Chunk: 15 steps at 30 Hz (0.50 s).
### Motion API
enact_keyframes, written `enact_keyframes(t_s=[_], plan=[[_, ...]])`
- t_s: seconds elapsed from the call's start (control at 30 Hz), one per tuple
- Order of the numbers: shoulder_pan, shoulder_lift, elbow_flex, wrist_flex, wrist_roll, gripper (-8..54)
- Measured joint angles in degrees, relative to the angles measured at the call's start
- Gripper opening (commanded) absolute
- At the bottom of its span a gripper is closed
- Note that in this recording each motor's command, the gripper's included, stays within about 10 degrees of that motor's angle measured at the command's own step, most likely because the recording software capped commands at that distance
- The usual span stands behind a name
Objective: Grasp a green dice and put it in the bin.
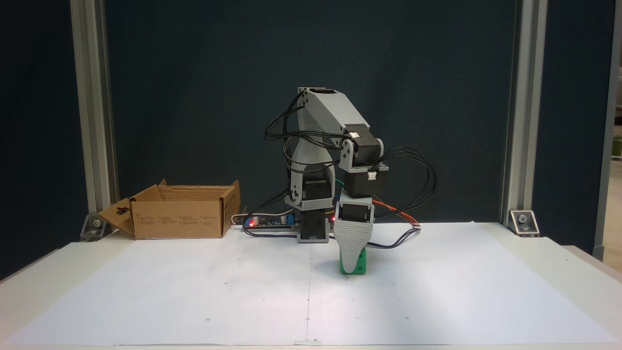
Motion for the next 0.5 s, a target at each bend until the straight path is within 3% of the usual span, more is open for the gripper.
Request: enact_keyframes(t_s=[0.1, 0.27, 0.37, 0.5], plan=[[0.0, -0.26, 0.0, -0.09, 0.0, 41.2], [0.0, -0.53, 0.0, -0.97, 0.0, 35.0], [0.0, -0.53, 0.0, -1.49, 0.0, 27.5], [0.0, -0.62, 0.0, -2.11, 0.0, 12.8]])
